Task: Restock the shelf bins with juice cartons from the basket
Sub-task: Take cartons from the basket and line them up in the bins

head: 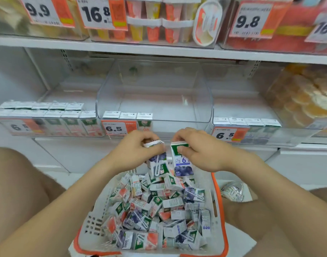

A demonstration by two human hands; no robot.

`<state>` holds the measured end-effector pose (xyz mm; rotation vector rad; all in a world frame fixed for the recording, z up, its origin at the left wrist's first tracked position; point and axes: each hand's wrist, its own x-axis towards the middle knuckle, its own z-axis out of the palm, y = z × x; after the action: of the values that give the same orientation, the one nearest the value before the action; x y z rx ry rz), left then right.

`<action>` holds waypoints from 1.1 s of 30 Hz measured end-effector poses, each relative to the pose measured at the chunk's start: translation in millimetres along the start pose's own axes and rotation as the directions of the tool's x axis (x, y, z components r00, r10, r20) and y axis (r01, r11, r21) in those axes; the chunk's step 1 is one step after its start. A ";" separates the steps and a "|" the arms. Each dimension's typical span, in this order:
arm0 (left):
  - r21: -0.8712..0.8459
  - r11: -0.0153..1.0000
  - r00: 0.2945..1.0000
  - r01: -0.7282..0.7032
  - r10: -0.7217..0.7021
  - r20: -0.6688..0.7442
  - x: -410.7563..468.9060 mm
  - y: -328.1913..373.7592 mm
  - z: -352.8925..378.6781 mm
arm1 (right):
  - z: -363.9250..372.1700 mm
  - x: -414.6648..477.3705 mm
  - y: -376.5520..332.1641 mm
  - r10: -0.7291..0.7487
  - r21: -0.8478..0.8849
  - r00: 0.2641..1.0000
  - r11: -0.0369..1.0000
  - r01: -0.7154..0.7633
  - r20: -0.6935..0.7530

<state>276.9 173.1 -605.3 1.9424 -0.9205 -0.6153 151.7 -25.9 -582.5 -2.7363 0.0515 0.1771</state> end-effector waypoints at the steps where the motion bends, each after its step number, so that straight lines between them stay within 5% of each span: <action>1: -0.045 0.999 0.999 -0.028 0.027 -0.038 -1.8 4.9 1.5 | -4.9 -2.9 0.8 0.007 0.009 1.000 1.000 -0.007 -0.023; 11: -0.271 0.961 0.966 -0.046 -0.026 -0.256 18.8 53.6 41.2 | -99.7 -45.5 39.9 0.139 0.132 0.913 0.987 -0.095 -0.384; 19: -0.302 0.949 0.946 -0.090 -0.014 -0.325 66.9 119.8 98.1 | -137.7 -85.7 148.4 0.381 0.035 0.801 0.910 -0.413 -0.462; 25: -0.272 0.958 0.948 -0.089 -0.002 -0.317 91.8 138.8 131.1 | -133.4 -103.3 206.3 0.529 -0.065 0.770 0.809 -0.585 -0.357; 33: -0.295 0.954 0.942 -0.048 -0.055 -0.332 103.7 139.5 145.8 | -128.1 -94.8 216.5 0.583 -0.109 0.812 0.807 -0.580 -0.003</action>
<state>185.4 -30.2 -562.9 1.7046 -0.5708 -0.3792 59.5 -274.2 -536.5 -2.7305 0.9078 0.4004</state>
